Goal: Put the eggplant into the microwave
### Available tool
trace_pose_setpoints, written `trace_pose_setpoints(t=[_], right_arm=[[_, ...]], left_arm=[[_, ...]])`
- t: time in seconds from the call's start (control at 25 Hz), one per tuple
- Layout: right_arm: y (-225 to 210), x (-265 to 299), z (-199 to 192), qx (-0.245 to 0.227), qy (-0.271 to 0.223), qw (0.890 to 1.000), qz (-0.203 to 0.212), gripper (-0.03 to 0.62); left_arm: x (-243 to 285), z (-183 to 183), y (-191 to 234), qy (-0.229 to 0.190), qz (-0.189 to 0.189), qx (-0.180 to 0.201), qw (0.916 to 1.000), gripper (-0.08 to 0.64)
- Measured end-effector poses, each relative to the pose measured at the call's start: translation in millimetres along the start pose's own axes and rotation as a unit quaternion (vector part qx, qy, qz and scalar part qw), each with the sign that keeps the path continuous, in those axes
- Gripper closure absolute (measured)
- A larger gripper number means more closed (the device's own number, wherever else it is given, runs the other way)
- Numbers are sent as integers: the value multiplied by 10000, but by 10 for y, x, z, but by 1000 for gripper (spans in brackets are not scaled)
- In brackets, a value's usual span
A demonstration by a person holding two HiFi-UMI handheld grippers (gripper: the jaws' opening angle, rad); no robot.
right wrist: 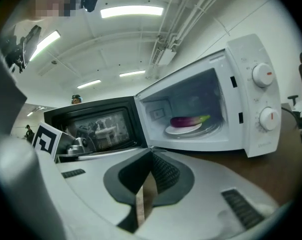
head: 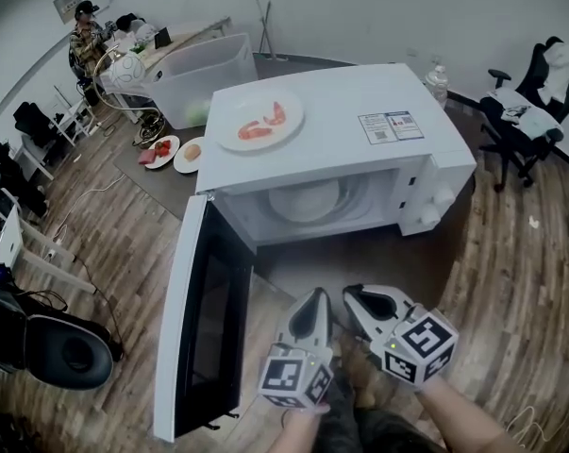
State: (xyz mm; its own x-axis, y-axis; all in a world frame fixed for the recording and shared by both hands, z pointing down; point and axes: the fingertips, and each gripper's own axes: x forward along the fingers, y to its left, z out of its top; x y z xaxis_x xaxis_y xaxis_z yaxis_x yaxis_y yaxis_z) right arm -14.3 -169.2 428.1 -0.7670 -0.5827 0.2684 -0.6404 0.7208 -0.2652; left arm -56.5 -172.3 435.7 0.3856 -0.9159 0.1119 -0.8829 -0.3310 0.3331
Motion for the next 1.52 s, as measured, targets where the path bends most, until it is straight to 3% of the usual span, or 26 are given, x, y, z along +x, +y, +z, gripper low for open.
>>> trace_pose_setpoints(t=[0.4, 0.84, 1.52], right_arm=[[225, -390, 162, -418, -101, 9990, 82, 591], [407, -822, 369, -493, -217, 9983, 211, 591], [867, -1376, 632, -753, -580, 9953, 194, 591]], left_arm=[[-236, 101, -416, 106, -201, 259, 9994, 560], [-430, 356, -897, 113, -522, 468, 9975, 560], [-979, 595, -1240, -115, -259, 456, 9986, 560]])
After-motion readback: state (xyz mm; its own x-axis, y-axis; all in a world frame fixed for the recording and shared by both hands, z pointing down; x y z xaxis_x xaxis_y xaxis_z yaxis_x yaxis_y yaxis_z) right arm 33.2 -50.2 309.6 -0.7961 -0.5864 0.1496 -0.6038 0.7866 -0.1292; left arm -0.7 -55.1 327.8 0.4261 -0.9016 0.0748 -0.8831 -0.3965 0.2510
